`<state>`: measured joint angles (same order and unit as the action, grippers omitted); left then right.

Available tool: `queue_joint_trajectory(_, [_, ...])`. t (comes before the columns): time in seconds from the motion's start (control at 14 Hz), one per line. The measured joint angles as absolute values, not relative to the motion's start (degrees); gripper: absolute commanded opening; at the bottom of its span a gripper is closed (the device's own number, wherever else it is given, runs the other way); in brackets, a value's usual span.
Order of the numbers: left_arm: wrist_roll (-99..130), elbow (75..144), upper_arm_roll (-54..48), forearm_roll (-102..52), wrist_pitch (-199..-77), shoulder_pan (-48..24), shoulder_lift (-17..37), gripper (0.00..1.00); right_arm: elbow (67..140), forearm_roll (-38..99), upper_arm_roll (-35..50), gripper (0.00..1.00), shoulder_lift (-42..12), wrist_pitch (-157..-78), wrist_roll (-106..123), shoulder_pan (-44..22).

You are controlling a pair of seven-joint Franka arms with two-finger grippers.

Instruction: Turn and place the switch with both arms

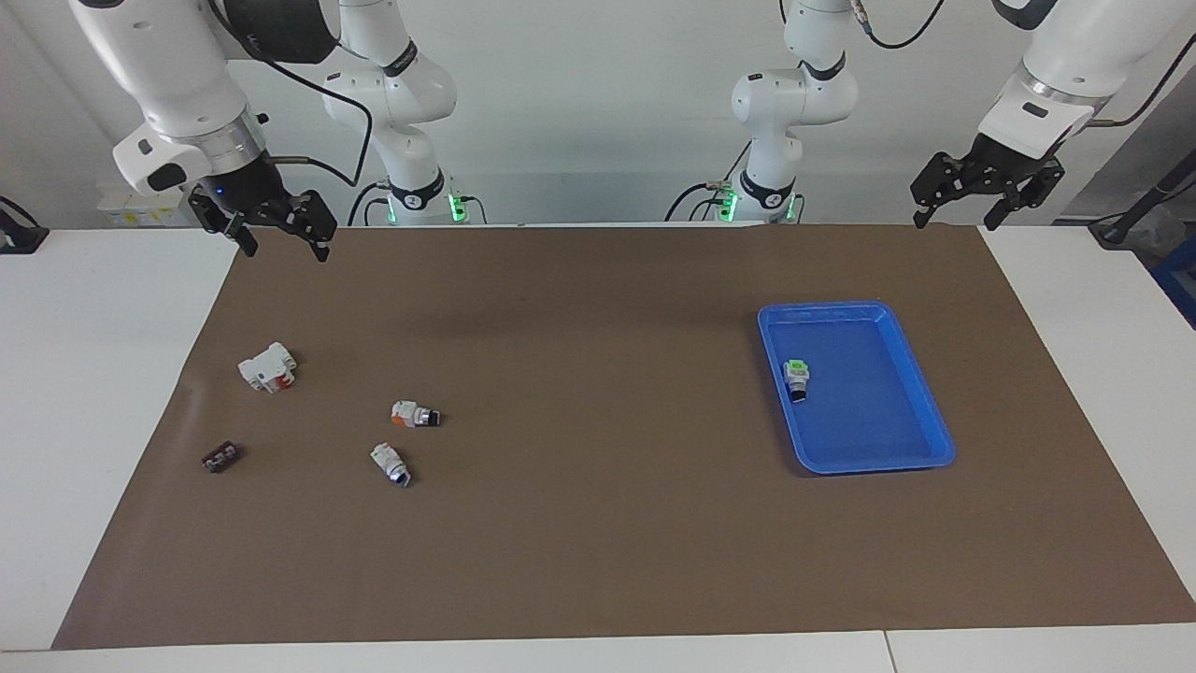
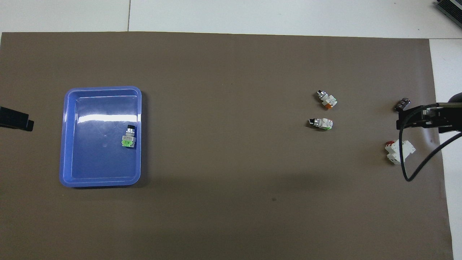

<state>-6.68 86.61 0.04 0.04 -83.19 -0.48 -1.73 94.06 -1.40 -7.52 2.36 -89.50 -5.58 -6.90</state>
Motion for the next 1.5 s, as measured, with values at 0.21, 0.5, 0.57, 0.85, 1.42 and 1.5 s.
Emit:
queue_joint_trajectory(0.21, [-6.7,86.6,0.0,0.0,-83.2,-0.5,-1.7,1.00,95.6,-1.4,-7.5,1.00,2.4,-92.3,-3.4,-7.0])
queue_joint_trajectory(0.5, [-6.7,86.6,0.0,0.0,-83.2,-0.5,-1.7,1.00,99.1,-1.3,-7.4,1.00,2.4,-97.1,1.9,-7.7])
queue_joint_trajectory(0.57, [-6.7,86.6,0.0,0.0,-83.2,-0.5,-1.7,1.00,99.9,-1.1,-7.4,1.00,2.1,-98.2,3.2,-8.1])
queue_joint_trajectory(0.85, [-6.7,86.6,0.0,0.0,-83.2,-0.5,-1.7,1.00,100.9,1.4,-7.4,1.00,-2.6,-106.0,8.8,-9.3])
queue_joint_trajectory(1.42, [-6.7,86.6,0.0,0.0,-83.2,-0.5,-1.7,1.00,101.5,1.6,-7.3,1.00,-11.5,-115.0,28.1,-11.6])
queue_joint_trajectory(1.5, [-6.7,86.6,0.0,0.0,-83.2,-0.5,-1.7,1.00,102.1,1.6,-7.3,1.00,-11.8,-116.1,31.1,-11.9])
